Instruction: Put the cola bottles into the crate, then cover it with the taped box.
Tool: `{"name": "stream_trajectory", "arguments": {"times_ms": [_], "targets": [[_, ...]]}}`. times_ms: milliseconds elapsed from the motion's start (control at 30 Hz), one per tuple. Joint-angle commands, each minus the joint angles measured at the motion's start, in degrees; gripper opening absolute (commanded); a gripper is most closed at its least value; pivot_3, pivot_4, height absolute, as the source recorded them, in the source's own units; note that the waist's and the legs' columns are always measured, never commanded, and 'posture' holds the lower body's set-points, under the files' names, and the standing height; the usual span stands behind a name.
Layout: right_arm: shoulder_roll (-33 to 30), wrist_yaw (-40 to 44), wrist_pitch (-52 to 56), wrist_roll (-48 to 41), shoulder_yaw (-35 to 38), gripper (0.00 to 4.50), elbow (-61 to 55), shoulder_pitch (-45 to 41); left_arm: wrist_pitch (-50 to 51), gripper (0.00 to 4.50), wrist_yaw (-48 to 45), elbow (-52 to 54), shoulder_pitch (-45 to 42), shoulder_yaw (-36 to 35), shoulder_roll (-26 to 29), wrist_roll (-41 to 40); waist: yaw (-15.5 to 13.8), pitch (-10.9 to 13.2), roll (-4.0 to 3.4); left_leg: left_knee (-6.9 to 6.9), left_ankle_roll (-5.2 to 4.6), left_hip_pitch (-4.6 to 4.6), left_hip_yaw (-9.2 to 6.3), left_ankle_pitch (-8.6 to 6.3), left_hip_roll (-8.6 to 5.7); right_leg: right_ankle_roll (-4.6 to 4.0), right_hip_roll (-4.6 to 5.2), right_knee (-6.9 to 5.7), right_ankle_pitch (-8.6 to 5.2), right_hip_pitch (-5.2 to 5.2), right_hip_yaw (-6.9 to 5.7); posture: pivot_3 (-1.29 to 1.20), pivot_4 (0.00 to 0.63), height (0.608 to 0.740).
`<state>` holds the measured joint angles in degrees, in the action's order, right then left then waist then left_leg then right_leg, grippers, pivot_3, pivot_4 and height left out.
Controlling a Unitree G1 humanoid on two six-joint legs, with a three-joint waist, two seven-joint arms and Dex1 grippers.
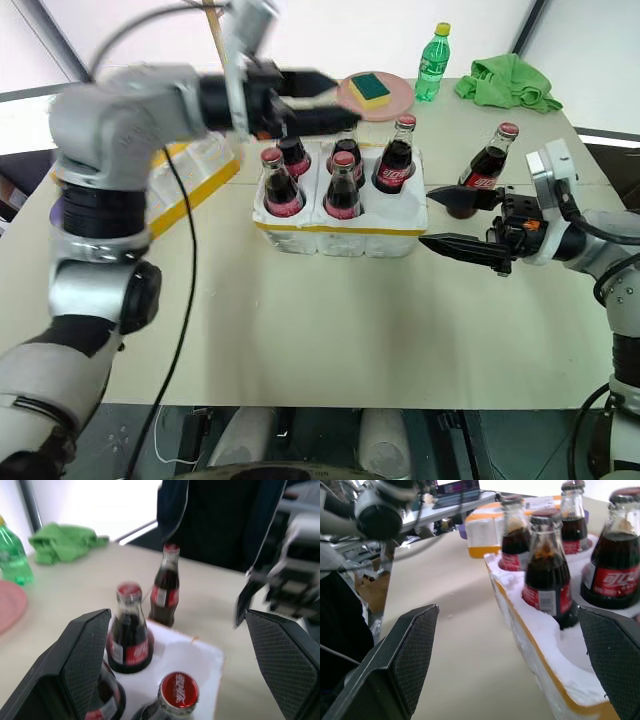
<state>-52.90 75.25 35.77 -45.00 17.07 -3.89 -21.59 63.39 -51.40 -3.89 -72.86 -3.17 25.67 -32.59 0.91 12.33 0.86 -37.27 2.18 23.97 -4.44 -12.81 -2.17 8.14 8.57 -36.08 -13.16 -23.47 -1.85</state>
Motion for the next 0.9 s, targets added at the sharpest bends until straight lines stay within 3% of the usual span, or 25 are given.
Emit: {"name": "stream_trajectory", "arguments": {"times_ms": [33,200,300,733,900], "targets": [[-0.36,-0.78,-4.20,3.37,0.14,4.50,3.23,-2.53,2.48,4.44,-4.73,4.86,1.68,-3.91,6.54,-5.68,0.09,0.00,-0.01,0.00,0.00,-0.01,0.00,0.00,0.00,0.00,0.00,-0.01,0.00,0.00,0.00,0.00,0.150,0.740],[-0.17,-5.10,-8.90,9.00,0.31,4.50,10.90,-5.53,1.02,4.44,-14.97,9.31,11.51,-7.04,16.70,-11.96,0.17,-0.01,-0.03,0.02,0.05,-0.12,0.09,0.03,0.01,-0.02,0.00,-0.07,0.01,0.01,0.10,0.00,0.150,0.740],[-1.11,-5.63,-10.48,11.16,0.51,4.50,14.37,-5.61,-0.51,4.44,-18.33,11.85,16.65,-8.31,19.94,-14.85,0.03,0.00,-0.01,0.04,0.05,-0.16,0.13,0.03,0.03,-0.04,-0.01,-0.05,0.01,0.03,0.15,0.00,0.150,0.740],[-5.00,-6.48,-14.91,16.60,2.67,4.50,28.62,-5.84,-8.77,4.44,-16.59,15.24,25.11,-6.19,20.30,-14.55,0.22,0.00,-0.01,0.10,0.05,-0.28,0.21,0.03,0.03,-0.05,-0.01,-0.03,0.01,0.11,0.21,0.00,0.150,0.740],[-3.13,-10.72,-17.51,18.74,2.19,4.50,33.51,-8.34,-9.25,4.44,-15.98,14.82,24.78,-5.93,20.08,-15.06,0.17,0.00,-0.01,0.06,0.05,-0.31,0.23,0.03,0.03,-0.05,0.00,-0.01,0.02,0.18,0.21,0.00,0.150,0.740]]}}
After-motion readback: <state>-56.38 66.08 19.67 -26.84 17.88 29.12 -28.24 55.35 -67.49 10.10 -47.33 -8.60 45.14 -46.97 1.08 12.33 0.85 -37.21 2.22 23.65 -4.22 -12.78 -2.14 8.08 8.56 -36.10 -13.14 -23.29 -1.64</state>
